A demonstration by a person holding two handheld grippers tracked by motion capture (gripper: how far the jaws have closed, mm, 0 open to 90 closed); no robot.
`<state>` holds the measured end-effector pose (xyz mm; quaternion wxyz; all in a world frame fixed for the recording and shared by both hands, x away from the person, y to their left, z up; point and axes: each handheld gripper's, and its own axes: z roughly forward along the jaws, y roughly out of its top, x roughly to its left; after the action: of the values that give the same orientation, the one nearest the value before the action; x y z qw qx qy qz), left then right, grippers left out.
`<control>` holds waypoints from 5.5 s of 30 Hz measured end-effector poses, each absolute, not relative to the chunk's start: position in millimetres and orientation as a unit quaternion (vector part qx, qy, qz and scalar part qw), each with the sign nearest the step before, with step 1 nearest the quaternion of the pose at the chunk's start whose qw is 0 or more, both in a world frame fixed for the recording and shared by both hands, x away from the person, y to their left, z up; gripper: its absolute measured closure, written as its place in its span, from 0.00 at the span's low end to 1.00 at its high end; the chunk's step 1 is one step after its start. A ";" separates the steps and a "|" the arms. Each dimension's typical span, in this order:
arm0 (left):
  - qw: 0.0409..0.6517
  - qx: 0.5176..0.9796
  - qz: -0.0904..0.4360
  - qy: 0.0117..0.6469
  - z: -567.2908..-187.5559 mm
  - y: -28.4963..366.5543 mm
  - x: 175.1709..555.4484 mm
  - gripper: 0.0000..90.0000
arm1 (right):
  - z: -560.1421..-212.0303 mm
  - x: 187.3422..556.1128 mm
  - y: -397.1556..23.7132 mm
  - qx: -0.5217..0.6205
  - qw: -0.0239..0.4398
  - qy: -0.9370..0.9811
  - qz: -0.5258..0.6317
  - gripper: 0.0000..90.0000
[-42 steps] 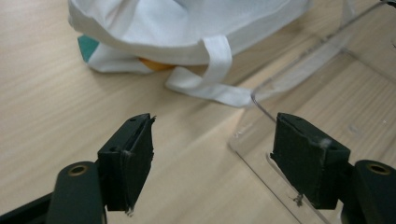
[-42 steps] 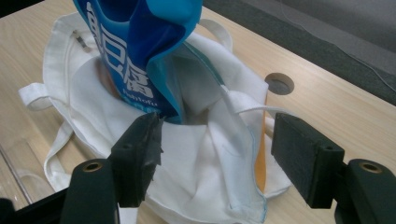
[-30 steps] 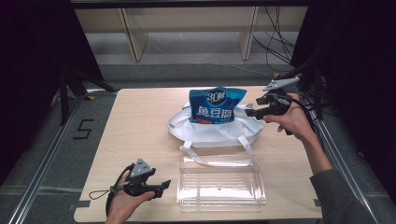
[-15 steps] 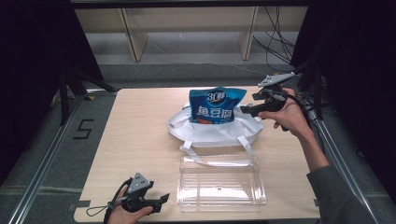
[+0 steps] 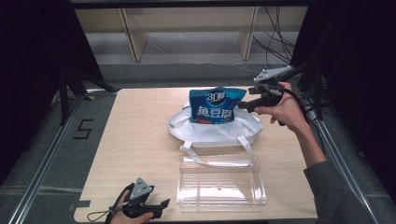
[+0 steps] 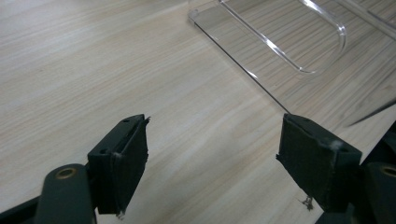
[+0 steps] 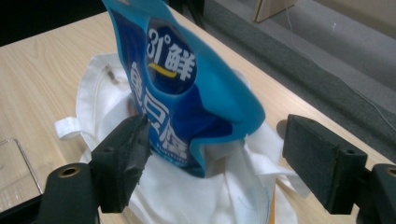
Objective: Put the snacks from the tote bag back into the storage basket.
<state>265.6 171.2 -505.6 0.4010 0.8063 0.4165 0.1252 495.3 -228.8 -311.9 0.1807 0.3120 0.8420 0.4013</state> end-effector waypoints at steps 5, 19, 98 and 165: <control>0.397 0.810 0.128 0.412 -504.7 172.9 264.8 0.26 | -306.5 496.3 -222.6 0.305 0.177 0.848 0.396 0.27; 0.392 0.817 0.128 0.403 -504.5 174.8 264.4 0.26 | -297.3 514.8 -201.6 0.302 0.185 0.849 0.393 0.29; 0.409 0.817 0.127 0.386 -502.6 173.4 262.0 0.31 | -220.9 529.5 -147.8 0.171 0.188 0.907 0.337 1.00; 0.405 0.809 0.133 0.404 -501.5 176.9 261.6 0.26 | -205.5 375.1 -155.8 0.074 0.157 0.922 0.345 1.00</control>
<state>261.6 176.9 -501.5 0.4051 0.8095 0.4037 0.1326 375.1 -155.8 -205.5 0.1570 0.0741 0.9223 0.3454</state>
